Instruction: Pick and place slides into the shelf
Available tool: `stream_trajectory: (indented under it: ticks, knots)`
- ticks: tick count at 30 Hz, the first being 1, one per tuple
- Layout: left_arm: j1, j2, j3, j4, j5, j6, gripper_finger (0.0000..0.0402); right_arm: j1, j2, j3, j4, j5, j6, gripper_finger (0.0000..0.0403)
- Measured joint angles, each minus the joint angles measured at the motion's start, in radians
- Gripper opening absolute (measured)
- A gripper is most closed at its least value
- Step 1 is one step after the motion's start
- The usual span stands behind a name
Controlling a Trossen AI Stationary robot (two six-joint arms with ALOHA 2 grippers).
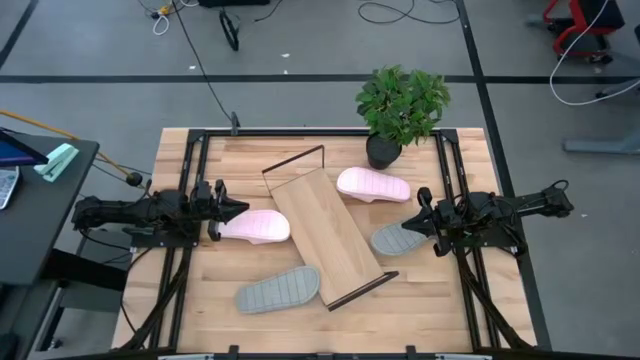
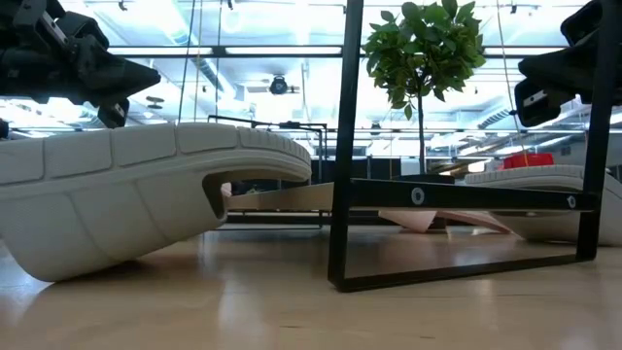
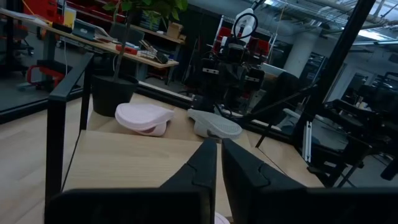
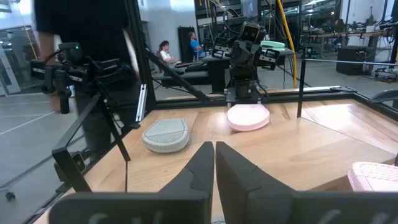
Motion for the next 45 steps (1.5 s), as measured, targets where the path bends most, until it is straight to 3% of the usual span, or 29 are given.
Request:
stream_trajectory:
  ticks: [10, 45]
  knots:
    - [0.0, 0.0, 0.0, 0.0, 0.0, 0.0, 0.004, 0.0, 0.0, 0.0, 0.0, 0.0, 0.0, 0.0023]
    - [0.0, 0.0, 0.0, 0.0, 0.0, 0.001, 0.0028, 0.0, 0.0, 0.0, 0.0, 0.0, 0.0, 0.0023]
